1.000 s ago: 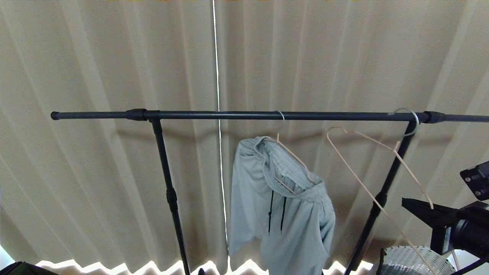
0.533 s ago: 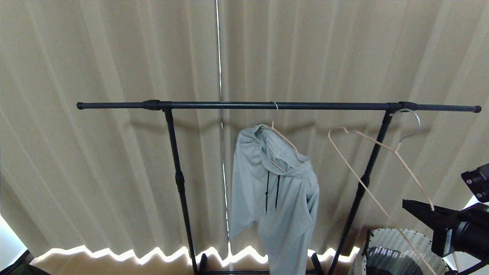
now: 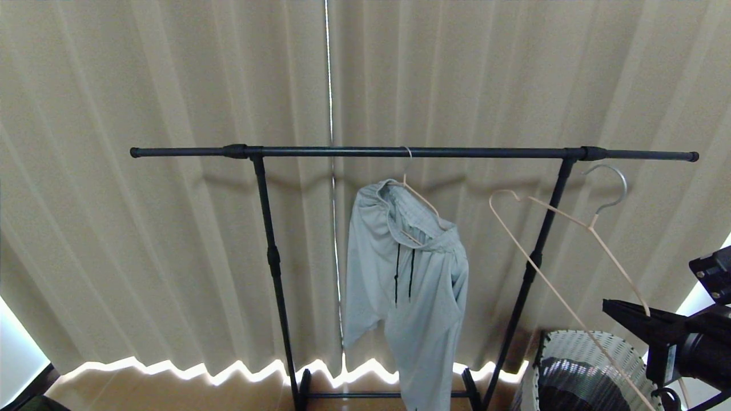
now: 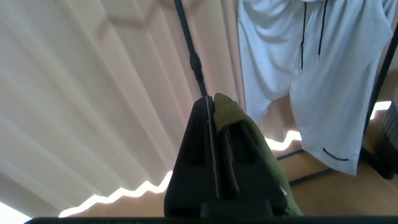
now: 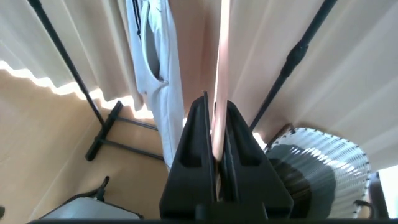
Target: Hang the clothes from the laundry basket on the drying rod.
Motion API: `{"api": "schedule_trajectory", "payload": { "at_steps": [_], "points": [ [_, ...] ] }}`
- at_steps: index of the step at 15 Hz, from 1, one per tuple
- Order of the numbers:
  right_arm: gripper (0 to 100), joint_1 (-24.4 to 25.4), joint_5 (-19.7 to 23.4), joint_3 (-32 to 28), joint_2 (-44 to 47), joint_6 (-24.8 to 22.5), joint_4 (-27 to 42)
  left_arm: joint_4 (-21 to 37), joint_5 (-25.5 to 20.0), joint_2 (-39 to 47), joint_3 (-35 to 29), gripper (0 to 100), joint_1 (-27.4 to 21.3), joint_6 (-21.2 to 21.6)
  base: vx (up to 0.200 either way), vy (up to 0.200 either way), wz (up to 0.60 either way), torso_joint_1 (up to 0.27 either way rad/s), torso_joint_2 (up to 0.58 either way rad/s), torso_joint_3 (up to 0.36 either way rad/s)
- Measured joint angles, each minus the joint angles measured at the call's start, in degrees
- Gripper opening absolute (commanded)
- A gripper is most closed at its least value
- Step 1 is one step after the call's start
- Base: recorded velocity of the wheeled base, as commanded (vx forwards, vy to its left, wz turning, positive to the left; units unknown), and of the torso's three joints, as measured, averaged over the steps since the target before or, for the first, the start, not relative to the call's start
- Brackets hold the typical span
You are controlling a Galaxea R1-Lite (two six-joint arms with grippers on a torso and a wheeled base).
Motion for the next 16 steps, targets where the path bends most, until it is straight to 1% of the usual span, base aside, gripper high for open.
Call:
{"api": "schedule_trajectory", "payload": {
  "at_steps": [2,4,6,8,12,14,16],
  "points": [
    [0,0.0,0.13,0.13,-0.27,0.0,-0.56,0.13,0.02,0.11,0.0,0,0.04,0.0,0.0,0.0,0.0,0.0,0.0,0.0],
    [0,0.23,2.02,0.11,-0.72,0.07,-1.0,0.18,0.0,0.35,-0.13,0,0.06,1.23,0.0,0.0,0.0,0.0,0.0,0.0],
    [0,0.5,9.06,-0.04,-1.24,0.16,-4.56,1.72,-0.07,1.21,0.09,0,0.04,2.41,0.0,0.0,0.0,0.0,0.0,0.0],
    [0,0.85,12.31,-0.22,-1.46,0.22,-7.52,2.54,-0.05,2.89,-0.15,0,0.0,2.82,0.0,0.0,0.0,0.0,0.0,0.0],
    [0,4.72,16.18,-0.2,-0.38,0.3,-9.24,2.62,0.0,8.27,-4.28,0,0.01,3.8,0.0,0.0,0.0,0.0,0.0,0.0],
    [0,8.41,17.54,-0.2,2.21,0.29,-10.73,2.57,0.04,13.39,-8.19,0,-0.2,3.8,0.0,0.0,0.0,0.0,0.0,0.0],
    [0,12.87,19.38,0.09,6.03,0.18,-14.73,2.54,0.24,19.65,-12.8,0,-1.05,3.62,0.0,0.0,0.0,0.0,0.0,0.0]
  ]
}}
